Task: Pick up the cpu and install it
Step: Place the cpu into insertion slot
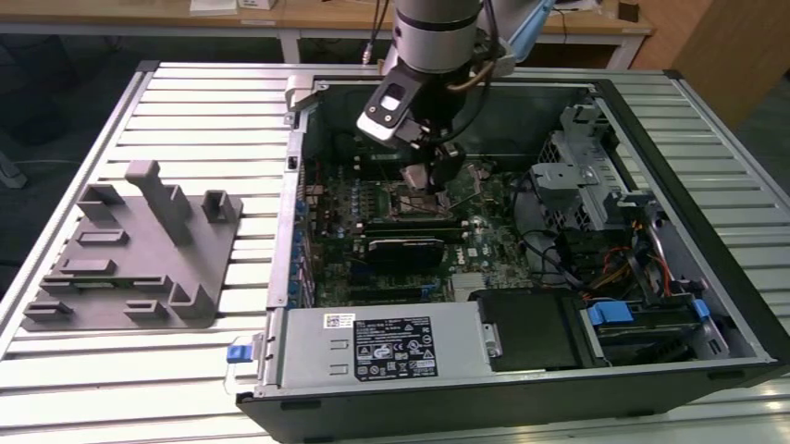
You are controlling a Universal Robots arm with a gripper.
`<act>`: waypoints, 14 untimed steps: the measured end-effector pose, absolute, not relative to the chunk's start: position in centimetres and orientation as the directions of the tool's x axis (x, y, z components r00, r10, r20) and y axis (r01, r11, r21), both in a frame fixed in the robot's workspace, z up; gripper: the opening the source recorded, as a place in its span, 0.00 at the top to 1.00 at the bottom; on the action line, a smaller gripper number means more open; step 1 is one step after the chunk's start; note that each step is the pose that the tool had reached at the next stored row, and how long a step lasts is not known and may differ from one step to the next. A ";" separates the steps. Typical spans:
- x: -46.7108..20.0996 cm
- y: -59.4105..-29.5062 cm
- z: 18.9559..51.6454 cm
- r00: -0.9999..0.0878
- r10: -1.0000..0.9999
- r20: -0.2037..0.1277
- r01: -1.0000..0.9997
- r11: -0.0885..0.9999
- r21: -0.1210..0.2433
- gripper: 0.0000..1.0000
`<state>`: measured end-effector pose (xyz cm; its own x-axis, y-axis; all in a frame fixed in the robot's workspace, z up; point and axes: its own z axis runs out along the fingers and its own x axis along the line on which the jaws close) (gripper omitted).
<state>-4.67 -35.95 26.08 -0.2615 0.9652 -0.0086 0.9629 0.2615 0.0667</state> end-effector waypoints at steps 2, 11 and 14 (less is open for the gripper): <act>-4.7 -35.9 26.1 -0.249 0.969 -0.009 0.966 0.249 0.067 0.46; -4.7 -35.9 26.0 -0.166 0.986 -0.009 0.984 0.166 0.067 0.46; -4.7 -35.9 25.9 -0.117 0.993 -0.009 0.991 0.118 0.067 0.46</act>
